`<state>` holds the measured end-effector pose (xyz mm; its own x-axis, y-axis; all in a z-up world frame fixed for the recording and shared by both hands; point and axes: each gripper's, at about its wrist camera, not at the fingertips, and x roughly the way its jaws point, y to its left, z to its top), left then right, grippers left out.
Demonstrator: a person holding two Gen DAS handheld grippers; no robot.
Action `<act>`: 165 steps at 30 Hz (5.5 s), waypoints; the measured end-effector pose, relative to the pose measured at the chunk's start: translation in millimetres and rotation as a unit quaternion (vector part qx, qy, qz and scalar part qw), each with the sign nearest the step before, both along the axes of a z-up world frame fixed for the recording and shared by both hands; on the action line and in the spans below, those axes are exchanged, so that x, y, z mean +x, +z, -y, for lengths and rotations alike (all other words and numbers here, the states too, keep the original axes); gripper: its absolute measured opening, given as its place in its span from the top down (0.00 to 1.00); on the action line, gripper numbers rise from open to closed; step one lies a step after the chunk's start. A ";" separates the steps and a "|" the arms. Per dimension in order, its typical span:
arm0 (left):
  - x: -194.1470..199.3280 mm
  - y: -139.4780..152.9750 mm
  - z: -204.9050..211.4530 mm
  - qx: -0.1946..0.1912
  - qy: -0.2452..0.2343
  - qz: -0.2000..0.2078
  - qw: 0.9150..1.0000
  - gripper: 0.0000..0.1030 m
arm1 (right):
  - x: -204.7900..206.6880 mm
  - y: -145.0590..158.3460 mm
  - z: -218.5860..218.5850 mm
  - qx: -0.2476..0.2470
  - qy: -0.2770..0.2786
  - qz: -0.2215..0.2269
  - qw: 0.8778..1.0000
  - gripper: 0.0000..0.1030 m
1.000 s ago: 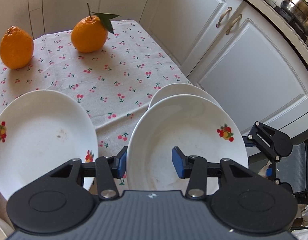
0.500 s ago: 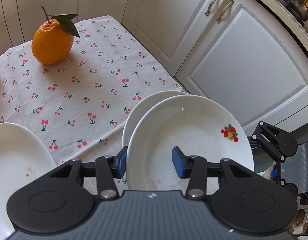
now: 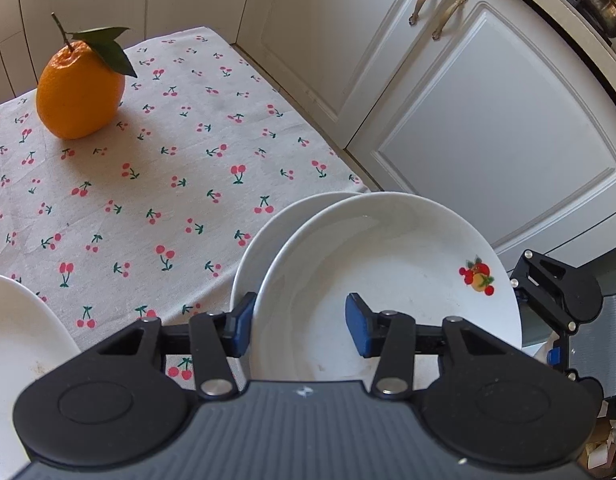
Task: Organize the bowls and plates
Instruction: 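Lower the held plate onto the other white plate with the left gripper, then open the left gripper to release the stacked plate, then withdraw the left gripper from the plate stack, then reach the right gripper to the rim of the fruit-print white plate, then close the right gripper on the plate rim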
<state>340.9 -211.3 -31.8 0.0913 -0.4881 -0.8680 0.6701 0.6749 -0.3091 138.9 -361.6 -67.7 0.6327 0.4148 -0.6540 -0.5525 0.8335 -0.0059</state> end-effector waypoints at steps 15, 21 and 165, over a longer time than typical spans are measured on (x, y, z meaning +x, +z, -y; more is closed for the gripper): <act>6.8 -6.1 6.6 -0.002 0.008 -0.016 1.000 0.53 | -1.3 3.4 -0.6 0.003 0.003 -0.009 1.000 0.12; 8.8 -8.0 9.2 -0.006 0.013 -0.022 1.000 0.51 | -4.3 4.9 -1.2 0.010 -0.005 -0.012 1.000 0.12; -109.9 -43.3 -167.6 0.044 0.326 0.266 0.906 0.26 | 317.1 3.2 -250.9 -0.028 0.267 -0.189 0.945 0.28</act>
